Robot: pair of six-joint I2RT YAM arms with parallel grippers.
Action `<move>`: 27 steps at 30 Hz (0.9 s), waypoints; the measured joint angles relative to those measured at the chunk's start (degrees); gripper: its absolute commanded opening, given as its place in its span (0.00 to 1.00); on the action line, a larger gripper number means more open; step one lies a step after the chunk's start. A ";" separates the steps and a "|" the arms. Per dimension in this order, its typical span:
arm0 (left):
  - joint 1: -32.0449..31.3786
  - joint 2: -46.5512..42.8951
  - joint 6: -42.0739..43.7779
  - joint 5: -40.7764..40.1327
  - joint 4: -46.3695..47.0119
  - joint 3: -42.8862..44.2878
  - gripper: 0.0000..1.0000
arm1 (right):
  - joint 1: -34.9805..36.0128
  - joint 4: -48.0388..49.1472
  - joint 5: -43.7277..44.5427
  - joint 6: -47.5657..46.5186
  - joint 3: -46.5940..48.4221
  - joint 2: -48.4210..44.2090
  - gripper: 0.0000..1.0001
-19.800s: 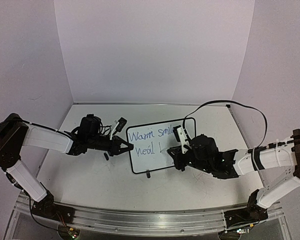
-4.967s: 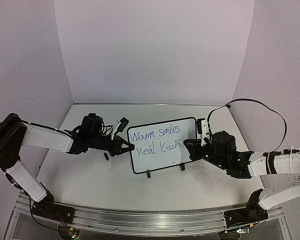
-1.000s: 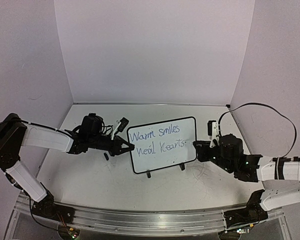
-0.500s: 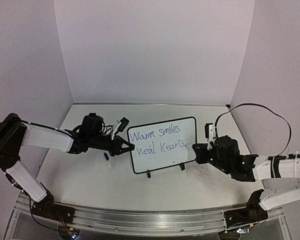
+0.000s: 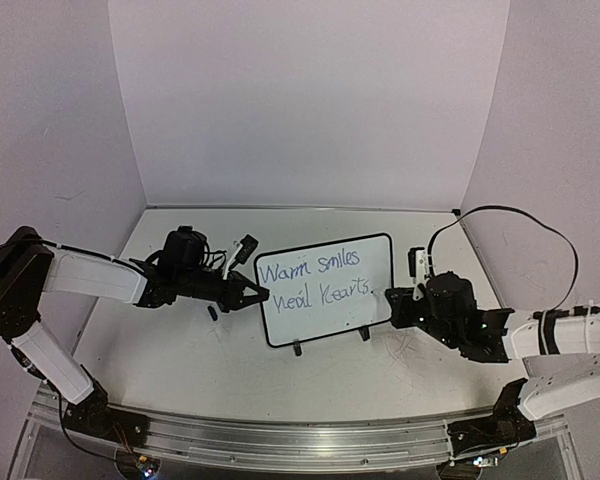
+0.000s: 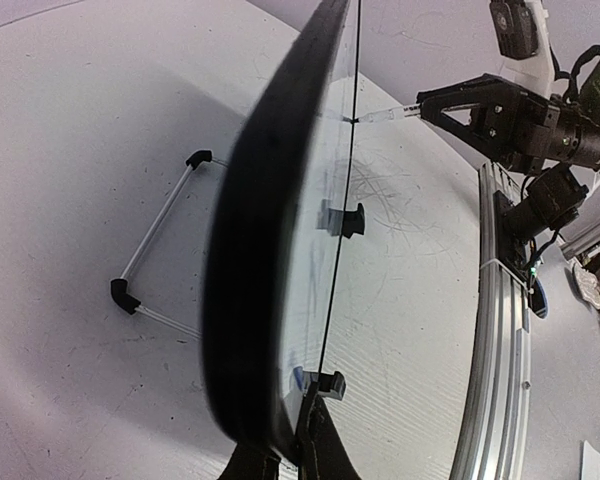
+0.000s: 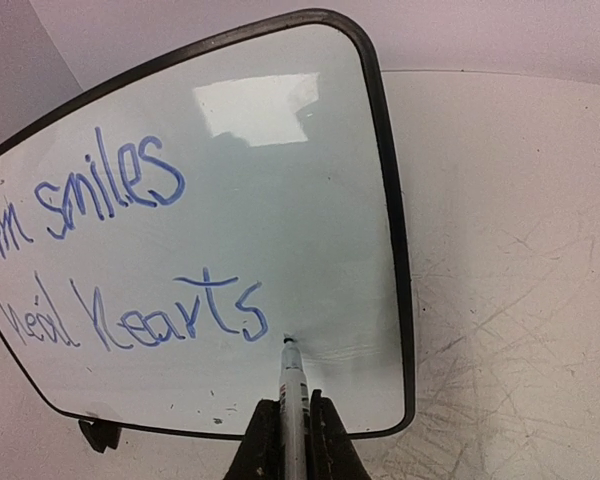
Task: Write a sentence on the whiteboard
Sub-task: Write a sentence on the whiteboard, then place the whiteboard at the center of the board.
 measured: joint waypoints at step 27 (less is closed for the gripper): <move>0.38 -7.73 -0.85 -18.47 -12.47 0.96 0.51 | -0.02 -10.15 3.61 -10.52 6.47 -16.09 0.00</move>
